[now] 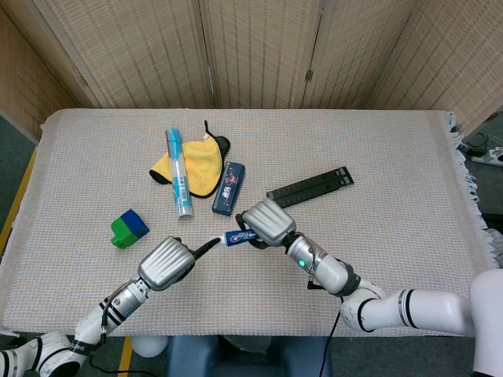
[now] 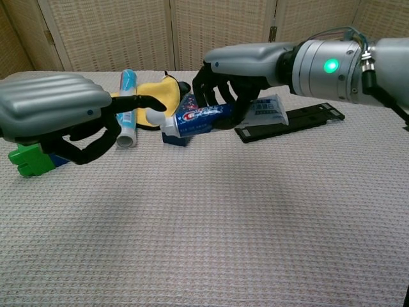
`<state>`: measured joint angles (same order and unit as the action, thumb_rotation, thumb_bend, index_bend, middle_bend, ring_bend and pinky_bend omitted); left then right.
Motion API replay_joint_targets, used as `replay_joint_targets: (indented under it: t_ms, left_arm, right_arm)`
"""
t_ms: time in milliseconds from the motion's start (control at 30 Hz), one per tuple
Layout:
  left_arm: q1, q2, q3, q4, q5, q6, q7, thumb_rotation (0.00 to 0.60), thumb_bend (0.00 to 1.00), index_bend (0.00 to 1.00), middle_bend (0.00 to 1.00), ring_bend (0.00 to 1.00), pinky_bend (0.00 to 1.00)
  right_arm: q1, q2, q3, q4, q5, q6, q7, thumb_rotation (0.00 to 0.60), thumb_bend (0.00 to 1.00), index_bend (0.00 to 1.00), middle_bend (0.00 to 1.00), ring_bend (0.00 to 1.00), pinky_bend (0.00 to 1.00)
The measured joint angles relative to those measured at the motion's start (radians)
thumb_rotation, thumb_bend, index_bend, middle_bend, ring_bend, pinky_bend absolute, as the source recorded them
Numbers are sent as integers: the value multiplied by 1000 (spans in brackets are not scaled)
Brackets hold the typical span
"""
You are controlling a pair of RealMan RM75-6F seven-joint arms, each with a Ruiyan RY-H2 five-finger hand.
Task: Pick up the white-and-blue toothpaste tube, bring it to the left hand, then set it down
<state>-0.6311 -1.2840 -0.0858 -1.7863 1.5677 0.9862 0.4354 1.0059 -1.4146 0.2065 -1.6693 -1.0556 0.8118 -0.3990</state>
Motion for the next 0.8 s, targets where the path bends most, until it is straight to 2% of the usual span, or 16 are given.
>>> replay_joint_targets:
  t_ms: [467,600,667,700,767,800]
  left_arm:
    - [31,7,28,19,-8,67,-50,600,737,115,774,784,722]
    - [35,6,28,21,-13,76,-80,600,735,89,754,742,722]
    - [39,8,24,21,-17,87,-109,600,689,82,680,679,721]
    - [42,10,22,20,-20,93,-127,600,630,81,620,633,712]
    - [49,18,16,16,-27,109,-180,600,486,82,512,528,628]
    - [53,22,12,13,-31,116,-209,600,416,83,460,463,548]
  right_arm:
    - [-33,9,11,13,-118,23,177,600,600,783,642,662,641]
    - [-42,5,11,18,-134,33,206,600,599,783,642,662,641]
    - [-50,1,10,22,-138,42,221,600,599,783,642,662,641]
    - [-54,-1,10,24,-139,45,230,600,599,782,642,661,641]
    - [-65,-6,9,28,-145,55,257,600,598,782,642,662,641]
    - [-70,-10,7,31,-149,60,272,600,599,782,642,664,641]
